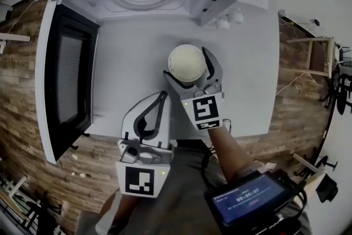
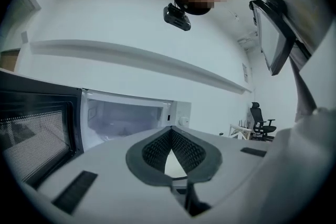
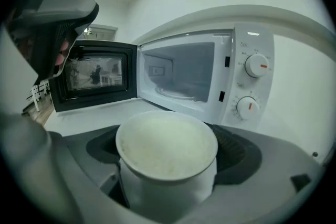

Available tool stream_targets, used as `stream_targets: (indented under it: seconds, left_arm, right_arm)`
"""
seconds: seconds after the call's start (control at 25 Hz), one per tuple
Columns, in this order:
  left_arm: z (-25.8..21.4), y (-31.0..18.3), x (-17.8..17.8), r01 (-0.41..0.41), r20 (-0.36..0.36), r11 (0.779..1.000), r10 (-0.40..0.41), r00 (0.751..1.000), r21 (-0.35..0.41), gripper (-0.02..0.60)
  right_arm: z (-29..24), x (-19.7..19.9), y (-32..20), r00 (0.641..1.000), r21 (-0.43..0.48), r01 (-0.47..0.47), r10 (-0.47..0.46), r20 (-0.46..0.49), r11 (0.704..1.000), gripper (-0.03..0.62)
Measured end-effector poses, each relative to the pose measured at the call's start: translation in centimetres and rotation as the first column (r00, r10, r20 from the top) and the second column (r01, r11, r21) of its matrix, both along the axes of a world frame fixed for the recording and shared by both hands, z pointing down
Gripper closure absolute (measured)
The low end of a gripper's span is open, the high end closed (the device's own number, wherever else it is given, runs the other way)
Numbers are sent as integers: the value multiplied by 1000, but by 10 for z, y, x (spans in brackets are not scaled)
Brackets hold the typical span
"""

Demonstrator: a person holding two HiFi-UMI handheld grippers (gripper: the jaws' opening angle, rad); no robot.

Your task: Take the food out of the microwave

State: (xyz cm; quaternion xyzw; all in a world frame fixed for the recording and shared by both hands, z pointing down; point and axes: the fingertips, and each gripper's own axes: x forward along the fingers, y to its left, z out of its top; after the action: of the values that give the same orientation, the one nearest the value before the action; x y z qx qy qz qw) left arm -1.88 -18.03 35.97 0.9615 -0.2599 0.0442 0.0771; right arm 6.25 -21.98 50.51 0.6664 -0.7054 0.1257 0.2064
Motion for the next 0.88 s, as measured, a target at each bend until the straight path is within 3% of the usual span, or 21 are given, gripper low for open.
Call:
stream_targets:
  seconds: [0.88]
  left_arm:
    - [4, 7, 7, 5, 46, 1000, -6, 999, 17, 575]
  right_arm:
    - [49, 0, 16, 995, -157, 102, -102, 10, 982, 74]
